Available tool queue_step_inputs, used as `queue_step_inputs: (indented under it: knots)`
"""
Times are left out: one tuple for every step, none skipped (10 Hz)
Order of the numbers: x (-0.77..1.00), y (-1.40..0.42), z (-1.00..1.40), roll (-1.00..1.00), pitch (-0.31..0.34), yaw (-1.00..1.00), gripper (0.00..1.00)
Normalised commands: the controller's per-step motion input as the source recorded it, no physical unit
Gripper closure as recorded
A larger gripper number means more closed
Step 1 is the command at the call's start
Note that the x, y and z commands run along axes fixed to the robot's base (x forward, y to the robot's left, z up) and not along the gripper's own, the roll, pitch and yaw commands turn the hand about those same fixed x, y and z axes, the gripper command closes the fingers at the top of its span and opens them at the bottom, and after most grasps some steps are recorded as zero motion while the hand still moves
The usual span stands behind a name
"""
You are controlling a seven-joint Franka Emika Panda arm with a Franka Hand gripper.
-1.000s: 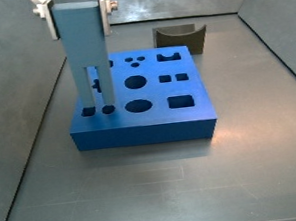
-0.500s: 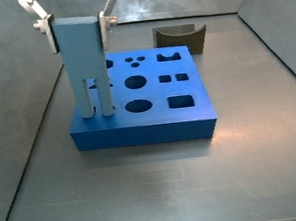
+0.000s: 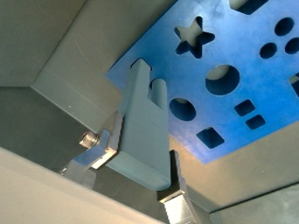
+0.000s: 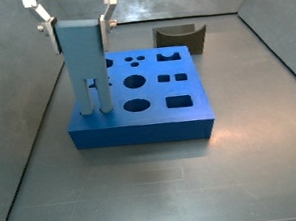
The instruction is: Insert the square-circle object.
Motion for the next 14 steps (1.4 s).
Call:
queue_step_inputs:
  knots:
    - [0.00, -0.02, -0.50, 0.03, 0.000, -0.15, 1.00]
    - [0.03, 0.00, -0.49, 0.02, 0.000, -0.12, 1.00]
    - [0.03, 0.00, -0.45, 0.09, 0.000, -0.08, 1.00]
    - [0.03, 0.00, -0.43, 0.09, 0.000, -0.07, 1.00]
    - [0.00, 0.00, -0.41, 0.03, 0.000, -0.08, 1.00]
    - [0.00, 0.00, -0.42, 0.02, 0.000, -0.07, 1.00]
    - [0.00, 0.00, -0.48, 0.00, -0.057, -0.02, 1.00]
    - [-0.10, 0.06, -0.58, -0.02, -0.163, -0.01, 1.00]
    - [-0.28, 0.02, -0.34, 0.00, -0.261, 0.00, 1.00]
    - [-0.25, 0.00, -0.05, 0.00, -0.190, 0.00, 1.00]
    - [-0.23, 0.00, -0.10, 0.06, -0.191, 0.00, 1.00]
    - [-0.13, 0.00, -0.18, 0.05, -0.136, 0.00, 1.00]
    - [0.00, 0.00, -0.02, 0.00, -0.040, 0.00, 1.00]
    - [0.00, 0.00, 0.00, 0.00, 0.000, 0.00, 1.00]
